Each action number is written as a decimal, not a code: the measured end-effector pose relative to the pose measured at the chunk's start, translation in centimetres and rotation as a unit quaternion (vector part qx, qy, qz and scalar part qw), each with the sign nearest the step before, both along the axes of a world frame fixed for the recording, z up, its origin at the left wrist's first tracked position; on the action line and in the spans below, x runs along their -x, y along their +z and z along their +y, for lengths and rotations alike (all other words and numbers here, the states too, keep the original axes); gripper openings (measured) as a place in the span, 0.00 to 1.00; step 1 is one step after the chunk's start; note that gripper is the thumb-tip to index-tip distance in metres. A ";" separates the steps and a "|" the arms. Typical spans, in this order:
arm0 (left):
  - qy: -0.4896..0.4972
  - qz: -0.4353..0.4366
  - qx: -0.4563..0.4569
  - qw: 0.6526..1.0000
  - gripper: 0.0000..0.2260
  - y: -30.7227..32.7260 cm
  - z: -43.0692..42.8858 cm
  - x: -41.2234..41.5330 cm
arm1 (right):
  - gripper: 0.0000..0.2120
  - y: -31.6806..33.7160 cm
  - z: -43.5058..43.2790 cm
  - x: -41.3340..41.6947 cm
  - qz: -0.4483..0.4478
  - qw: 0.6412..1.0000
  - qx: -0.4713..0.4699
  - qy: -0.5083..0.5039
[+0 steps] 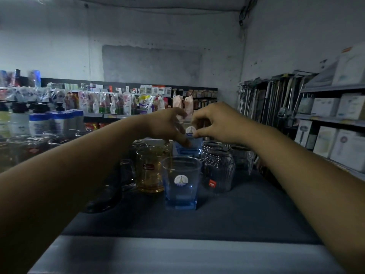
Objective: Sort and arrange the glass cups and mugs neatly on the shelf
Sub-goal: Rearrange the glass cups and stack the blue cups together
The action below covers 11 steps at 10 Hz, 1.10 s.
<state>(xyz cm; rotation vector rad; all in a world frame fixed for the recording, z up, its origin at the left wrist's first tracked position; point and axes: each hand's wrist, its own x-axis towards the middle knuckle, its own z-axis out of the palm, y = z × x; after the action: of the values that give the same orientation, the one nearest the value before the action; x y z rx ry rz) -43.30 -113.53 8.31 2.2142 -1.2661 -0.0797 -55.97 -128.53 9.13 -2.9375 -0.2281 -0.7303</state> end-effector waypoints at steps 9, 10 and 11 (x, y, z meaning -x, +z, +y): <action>0.032 -0.004 -0.074 0.997 0.39 -0.1 3.2 -1.3 | 0.28 0.6 -3.1 -2.2 0.014 0.920 -0.388 0.045; 0.111 -0.090 -0.154 0.978 0.27 -0.6 3.4 -1.6 | 0.26 1.6 -3.4 -3.1 0.029 0.972 -0.234 0.007; 0.130 -0.102 -0.145 0.976 0.19 -1.2 3.5 -1.2 | 0.27 1.8 -3.4 -4.4 0.073 0.987 -0.142 -0.013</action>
<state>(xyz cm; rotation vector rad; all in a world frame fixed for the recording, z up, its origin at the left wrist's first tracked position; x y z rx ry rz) -42.08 -110.04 7.15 2.6804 -1.1132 0.0705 -51.52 -131.88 10.92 -2.7098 -0.0660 -0.4988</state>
